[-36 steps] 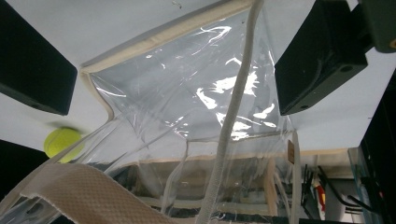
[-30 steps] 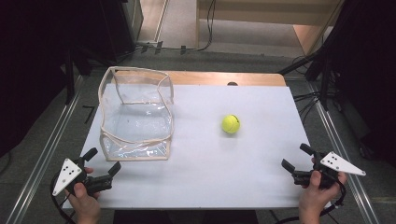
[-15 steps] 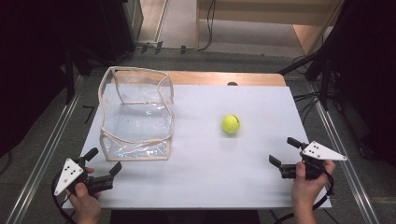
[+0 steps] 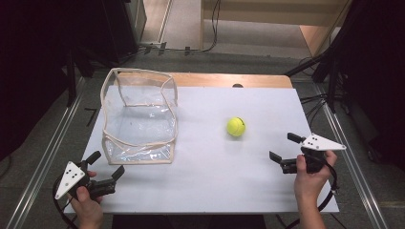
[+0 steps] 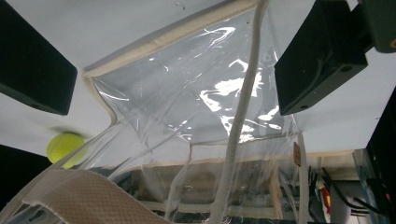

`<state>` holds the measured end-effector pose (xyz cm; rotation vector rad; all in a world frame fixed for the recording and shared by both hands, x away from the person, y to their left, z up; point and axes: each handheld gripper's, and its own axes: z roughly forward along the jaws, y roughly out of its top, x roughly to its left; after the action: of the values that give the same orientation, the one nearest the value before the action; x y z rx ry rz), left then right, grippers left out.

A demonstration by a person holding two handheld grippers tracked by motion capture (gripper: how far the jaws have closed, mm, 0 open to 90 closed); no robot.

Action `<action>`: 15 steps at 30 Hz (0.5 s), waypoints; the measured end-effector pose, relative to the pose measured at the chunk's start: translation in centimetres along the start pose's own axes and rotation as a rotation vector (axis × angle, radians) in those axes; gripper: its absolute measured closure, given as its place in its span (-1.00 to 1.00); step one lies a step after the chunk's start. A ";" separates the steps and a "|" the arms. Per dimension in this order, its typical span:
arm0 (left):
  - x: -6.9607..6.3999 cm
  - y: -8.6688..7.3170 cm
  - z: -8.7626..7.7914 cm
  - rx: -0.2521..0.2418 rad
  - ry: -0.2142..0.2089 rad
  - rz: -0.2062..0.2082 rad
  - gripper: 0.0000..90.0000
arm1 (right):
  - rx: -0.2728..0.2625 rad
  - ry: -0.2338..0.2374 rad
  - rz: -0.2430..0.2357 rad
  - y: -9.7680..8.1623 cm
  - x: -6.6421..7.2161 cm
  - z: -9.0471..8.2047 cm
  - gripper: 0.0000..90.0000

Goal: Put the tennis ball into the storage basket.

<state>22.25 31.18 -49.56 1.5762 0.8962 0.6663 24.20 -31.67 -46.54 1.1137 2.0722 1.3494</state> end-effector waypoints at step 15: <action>0.0 0.0 0.0 -0.002 -0.002 -0.001 -1.00 | 0.089 0.022 -0.054 2.7 -0.2 2.3 -1.00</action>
<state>22.26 31.18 -49.56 1.5746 0.8948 0.6644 27.01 -29.98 -45.18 1.0756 2.1812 1.2598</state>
